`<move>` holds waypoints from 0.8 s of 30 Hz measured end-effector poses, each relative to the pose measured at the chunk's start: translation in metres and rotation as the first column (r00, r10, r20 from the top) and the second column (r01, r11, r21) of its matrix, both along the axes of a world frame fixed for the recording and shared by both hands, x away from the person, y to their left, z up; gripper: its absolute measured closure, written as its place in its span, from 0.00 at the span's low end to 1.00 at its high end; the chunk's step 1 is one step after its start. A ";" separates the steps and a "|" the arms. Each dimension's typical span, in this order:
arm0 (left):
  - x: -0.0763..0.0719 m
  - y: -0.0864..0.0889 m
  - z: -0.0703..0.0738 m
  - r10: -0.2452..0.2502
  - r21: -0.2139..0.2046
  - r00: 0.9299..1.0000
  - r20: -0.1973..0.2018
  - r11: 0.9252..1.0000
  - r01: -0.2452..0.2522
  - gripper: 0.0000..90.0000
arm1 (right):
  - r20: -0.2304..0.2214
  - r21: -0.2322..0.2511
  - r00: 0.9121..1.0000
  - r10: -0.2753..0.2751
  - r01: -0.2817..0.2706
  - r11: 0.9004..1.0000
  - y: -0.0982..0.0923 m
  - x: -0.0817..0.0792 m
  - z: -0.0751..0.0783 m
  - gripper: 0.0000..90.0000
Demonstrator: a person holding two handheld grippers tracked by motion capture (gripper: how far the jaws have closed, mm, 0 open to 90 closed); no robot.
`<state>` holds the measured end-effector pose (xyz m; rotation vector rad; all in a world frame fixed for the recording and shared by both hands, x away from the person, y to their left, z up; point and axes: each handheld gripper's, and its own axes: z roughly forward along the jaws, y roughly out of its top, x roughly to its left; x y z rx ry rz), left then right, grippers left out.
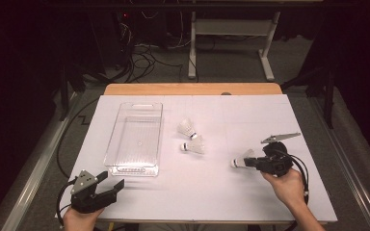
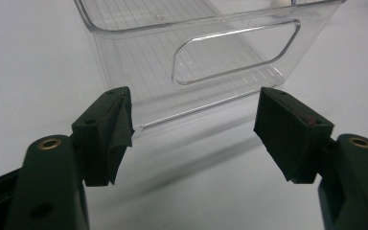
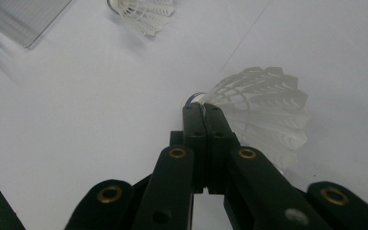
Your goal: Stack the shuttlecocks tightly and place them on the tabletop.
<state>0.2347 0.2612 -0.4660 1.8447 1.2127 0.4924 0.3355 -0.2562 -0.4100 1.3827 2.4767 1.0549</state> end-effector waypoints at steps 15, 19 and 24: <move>0.002 0.000 -0.001 -0.004 -0.005 1.000 -0.012 1.000 0.004 0.34 | 0.040 0.024 0.999 0.001 -0.002 1.000 0.010 0.007 0.002 1.00; 0.001 0.000 0.000 -0.004 -0.002 1.000 -0.010 1.000 0.004 0.34 | 0.043 0.026 0.999 0.001 -0.002 1.000 0.012 0.010 0.001 1.00; 0.001 0.000 -0.001 -0.005 -0.004 1.000 -0.012 1.000 0.005 0.34 | 0.041 0.038 0.999 0.001 -0.003 0.999 0.015 0.013 0.000 1.00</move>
